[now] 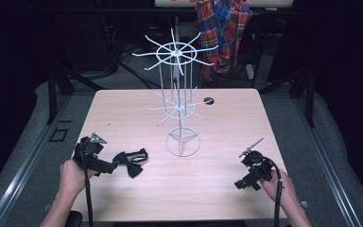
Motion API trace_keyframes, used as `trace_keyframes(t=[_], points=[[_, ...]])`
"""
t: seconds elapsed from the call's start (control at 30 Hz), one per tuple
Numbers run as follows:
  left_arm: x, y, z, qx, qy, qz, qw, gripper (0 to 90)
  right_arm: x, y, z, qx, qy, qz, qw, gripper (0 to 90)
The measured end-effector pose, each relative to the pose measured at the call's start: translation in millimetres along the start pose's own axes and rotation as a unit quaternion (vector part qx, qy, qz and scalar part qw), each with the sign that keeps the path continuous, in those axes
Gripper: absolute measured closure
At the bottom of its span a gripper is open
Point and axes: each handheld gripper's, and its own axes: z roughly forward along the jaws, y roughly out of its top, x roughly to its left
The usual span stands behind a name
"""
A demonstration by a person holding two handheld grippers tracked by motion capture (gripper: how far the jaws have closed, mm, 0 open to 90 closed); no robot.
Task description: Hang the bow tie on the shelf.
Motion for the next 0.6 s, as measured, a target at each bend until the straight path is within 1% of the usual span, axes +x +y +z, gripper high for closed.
trace_keyframes(t=[0.07,0.1,0.13,0.17,0.2,0.23,0.27,0.3,0.33,0.37,0.43,0.47,0.5,0.53,0.57,0.6], points=[[-1.1,0.9,1.2,0.0,0.0,0.001,1.0,0.0,0.1,-0.2,0.2,-0.001,0.002,0.003,1.0,15.1],[-2.2,2.0,2.0,0.002,-0.003,0.003,1.0,0.0,0.1,-0.2,0.2,-0.001,0.002,0.003,1.0,15.1],[-5.5,4.0,3.6,0.002,-0.007,0.007,1.0,0.0,0.9,-0.5,0.9,-0.005,0.0,0.01,0.9999,15.2],[-5.5,4.0,3.6,0.002,-0.007,0.007,1.0,0.0,0.9,-0.5,0.9,-0.005,0.0,0.01,0.9999,15.2],[-9.1,5.9,4.6,0.002,-0.015,0.015,0.9998,0.0,-1.1,0.8,-0.6,0.008,-0.001,-0.004,1.0,15.1],[-9.1,5.9,4.6,0.002,-0.015,0.015,0.9998,0.0,-1.1,0.8,-0.6,0.008,-0.001,-0.004,1.0,15.1],[-13.1,8.0,6.1,0.0,-0.014,0.023,0.9996,0.0,-0.1,1.6,-0.3,0.008,-0.003,-0.005,1.0,15.1],[-14.8,9.4,7.0,0.002,-0.016,0.027,0.9995,0.0,0.5,1.8,0.4,0.007,0.001,-0.002,1.0,15.2],[-14.8,9.4,7.0,0.002,-0.016,0.027,0.9995,0.0,1.2,2.1,0.7,0.008,-0.001,-0.001,1.0,15.2],[-18.9,12.9,8.9,0.006,-0.016,0.033,0.9993,0.0,1.1,2.8,0.1,0.013,-0.003,-0.005,0.9999,15.1],[-21.3,15.0,10.4,0.008,-0.015,0.036,0.9992,0.0,1.3,3.2,0.3,0.013,-0.003,-0.009,0.9999,15.1],[-24.4,17.1,11.8,0.007,-0.012,0.037,0.9992,0.0,2.0,3.2,0.7,0.01,0.0,-0.007,0.9999,15.1],[-27.1,20.3,12.8,0.006,-0.016,0.041,0.999,0.0,2.0,3.4,0.8,0.01,0.0,-0.007,0.9999,15.1],[-31.8,24.5,14.2,0.001,-0.021,0.044,0.9988,0.0,3.5,2.7,2.2,0.002,-0.003,0.003,1.0,15.2],[-35.0,26.8,15.5,0.0,-0.02,0.047,0.9987,0.0,0.9,4.2,0.6,0.017,0.002,-0.013,0.9998,15.1],[-38.1,28.5,17.4,0.002,-0.02,0.052,0.9985,0.0,4.2,1.4,5.4,-0.017,0.007,0.015,0.9997,15.2]])
